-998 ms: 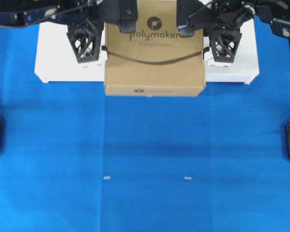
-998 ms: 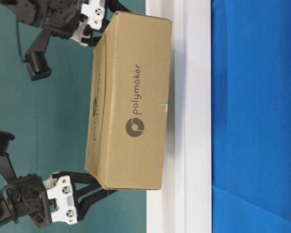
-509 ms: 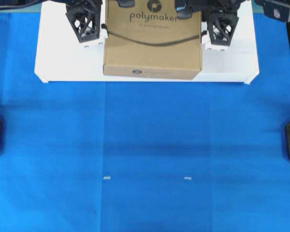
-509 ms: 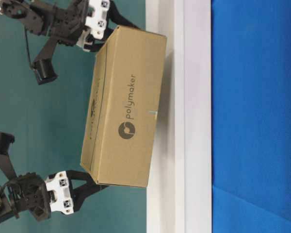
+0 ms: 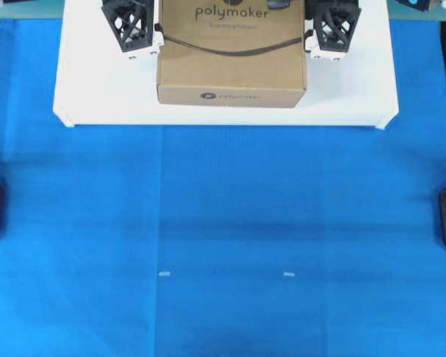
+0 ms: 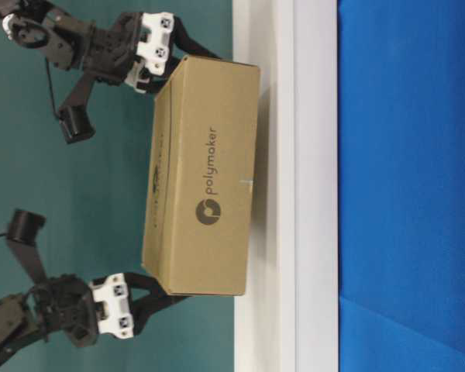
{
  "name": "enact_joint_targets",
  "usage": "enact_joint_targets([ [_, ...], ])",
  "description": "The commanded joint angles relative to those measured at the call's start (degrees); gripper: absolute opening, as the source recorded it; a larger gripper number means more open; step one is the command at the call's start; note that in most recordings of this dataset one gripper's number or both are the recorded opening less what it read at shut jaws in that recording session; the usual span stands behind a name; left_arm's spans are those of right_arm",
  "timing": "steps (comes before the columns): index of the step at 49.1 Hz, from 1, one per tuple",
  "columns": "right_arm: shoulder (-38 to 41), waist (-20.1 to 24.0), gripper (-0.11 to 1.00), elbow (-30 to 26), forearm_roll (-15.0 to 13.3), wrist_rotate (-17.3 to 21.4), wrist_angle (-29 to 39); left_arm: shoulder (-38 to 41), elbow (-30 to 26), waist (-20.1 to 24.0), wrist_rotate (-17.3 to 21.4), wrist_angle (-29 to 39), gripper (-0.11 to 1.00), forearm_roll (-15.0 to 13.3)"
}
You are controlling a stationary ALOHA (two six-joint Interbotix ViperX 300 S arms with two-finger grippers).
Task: Place the cardboard box on the stand after clamping it between your arms.
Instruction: 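Lower the box onto the stand and hold it between both grippers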
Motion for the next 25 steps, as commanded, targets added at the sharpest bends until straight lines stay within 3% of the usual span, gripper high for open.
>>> enact_joint_targets([
  [1, -0.88, 3.69, 0.98, -7.56, 7.29, 1.32, -1.93, 0.26, -7.03, -2.55, -1.67, -3.43, 0.87, -1.32],
  [25, 0.18, 2.99, 0.97, -5.01, 7.47, 1.14, -2.02, 0.44, -7.38, -2.29, -2.02, -3.43, 0.87, -1.32],
])
